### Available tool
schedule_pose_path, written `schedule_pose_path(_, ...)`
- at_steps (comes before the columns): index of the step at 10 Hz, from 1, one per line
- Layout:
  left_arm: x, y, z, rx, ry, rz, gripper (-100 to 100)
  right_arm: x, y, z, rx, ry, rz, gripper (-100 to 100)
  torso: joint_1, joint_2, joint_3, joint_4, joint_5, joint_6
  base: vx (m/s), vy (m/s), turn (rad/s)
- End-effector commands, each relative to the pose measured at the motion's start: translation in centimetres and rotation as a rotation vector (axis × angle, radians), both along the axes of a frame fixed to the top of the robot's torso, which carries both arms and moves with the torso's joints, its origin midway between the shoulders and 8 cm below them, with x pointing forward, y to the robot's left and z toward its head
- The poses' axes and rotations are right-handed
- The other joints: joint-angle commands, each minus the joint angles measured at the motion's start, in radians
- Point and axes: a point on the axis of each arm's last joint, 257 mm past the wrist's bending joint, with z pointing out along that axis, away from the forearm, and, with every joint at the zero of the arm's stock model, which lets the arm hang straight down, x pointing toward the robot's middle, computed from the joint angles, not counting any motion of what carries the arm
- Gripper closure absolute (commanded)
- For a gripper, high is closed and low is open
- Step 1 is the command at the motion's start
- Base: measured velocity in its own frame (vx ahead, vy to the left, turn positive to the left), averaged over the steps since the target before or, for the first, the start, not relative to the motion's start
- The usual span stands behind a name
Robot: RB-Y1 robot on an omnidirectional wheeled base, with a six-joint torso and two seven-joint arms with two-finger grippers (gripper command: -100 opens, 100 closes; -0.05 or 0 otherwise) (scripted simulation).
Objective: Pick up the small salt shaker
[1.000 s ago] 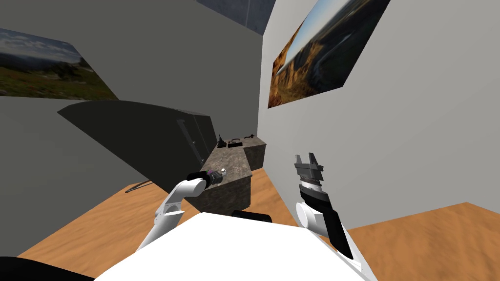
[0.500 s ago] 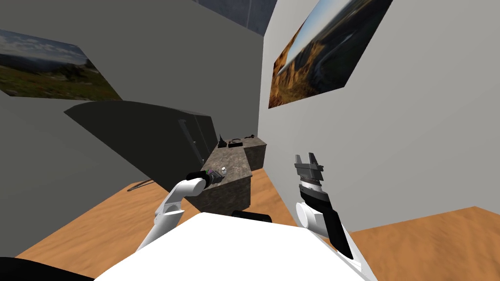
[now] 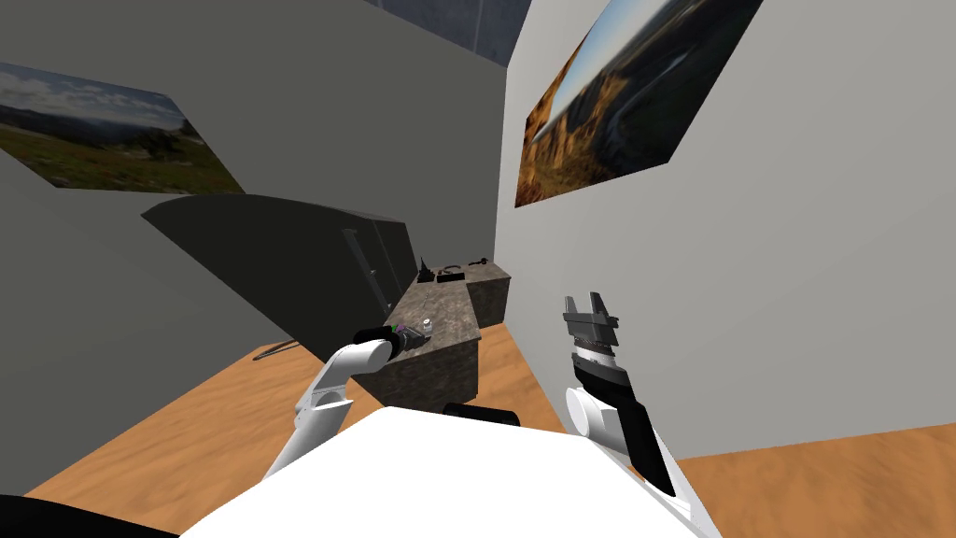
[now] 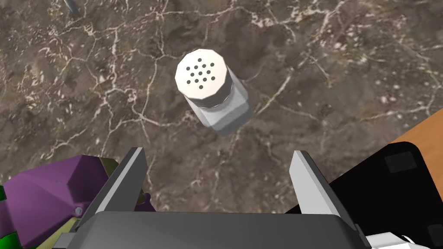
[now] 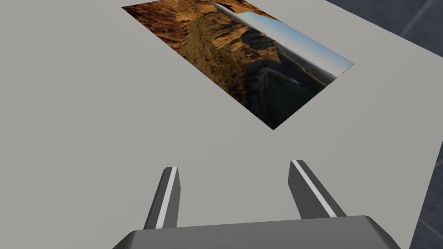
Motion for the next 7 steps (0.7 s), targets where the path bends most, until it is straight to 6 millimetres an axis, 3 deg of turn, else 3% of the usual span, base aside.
schedule_pose_path(1, 0.02, 0.23, 0.11, -0.033, 0.001, 0.036, -100, 0.0, 0.0, 0.0, 0.0, 0.0, 0.0, 0, 0.0, 0.0, 0.0, 0.0, 0.0, 0.0, 0.019, -0.029, 0.06)
schedule_pose_path(7, 0.09, 0.95, 0.44, -0.138, 0.004, 0.148, -100, 0.0, 0.0, 0.0, 0.0, 0.0, 0.0, 0, 0.0, 0.0, 0.0, 0.0, 0.0, 0.0, 0.017, -0.029, 0.05)
